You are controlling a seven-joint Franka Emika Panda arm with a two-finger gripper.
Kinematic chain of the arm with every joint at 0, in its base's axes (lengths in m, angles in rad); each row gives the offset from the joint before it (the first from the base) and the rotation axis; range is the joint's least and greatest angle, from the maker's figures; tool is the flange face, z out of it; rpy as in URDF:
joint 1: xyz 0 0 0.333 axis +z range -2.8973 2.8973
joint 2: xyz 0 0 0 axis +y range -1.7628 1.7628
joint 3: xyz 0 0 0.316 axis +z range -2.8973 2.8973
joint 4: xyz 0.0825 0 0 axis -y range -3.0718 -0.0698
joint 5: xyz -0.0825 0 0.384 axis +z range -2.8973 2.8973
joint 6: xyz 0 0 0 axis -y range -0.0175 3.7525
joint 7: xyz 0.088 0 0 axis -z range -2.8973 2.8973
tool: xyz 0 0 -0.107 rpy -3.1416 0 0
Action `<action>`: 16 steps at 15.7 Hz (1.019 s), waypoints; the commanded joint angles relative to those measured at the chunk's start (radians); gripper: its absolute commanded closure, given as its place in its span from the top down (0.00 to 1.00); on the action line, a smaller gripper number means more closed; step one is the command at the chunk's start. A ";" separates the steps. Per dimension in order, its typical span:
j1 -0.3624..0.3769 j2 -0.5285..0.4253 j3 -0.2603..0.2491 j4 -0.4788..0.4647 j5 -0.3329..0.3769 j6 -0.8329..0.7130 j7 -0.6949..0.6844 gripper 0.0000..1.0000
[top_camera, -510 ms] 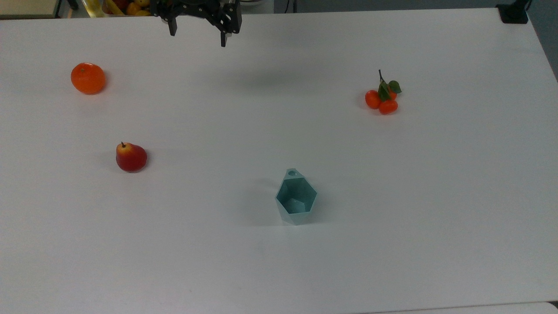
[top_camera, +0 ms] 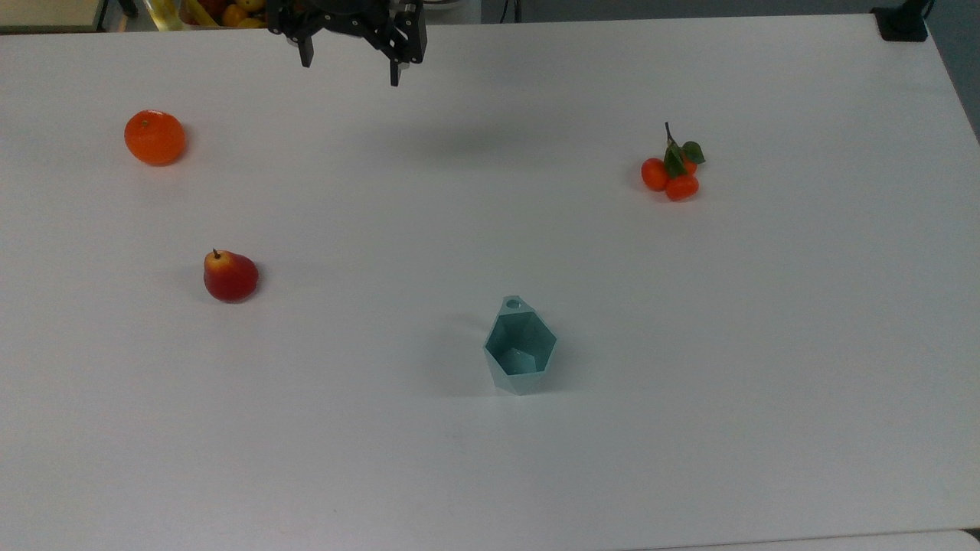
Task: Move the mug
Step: 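Lower the gripper toward the teal hexagonal mug, then close the gripper on the rim of the teal mug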
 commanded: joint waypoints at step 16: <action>0.185 0.338 -0.001 0.005 -0.004 0.701 -0.005 1.00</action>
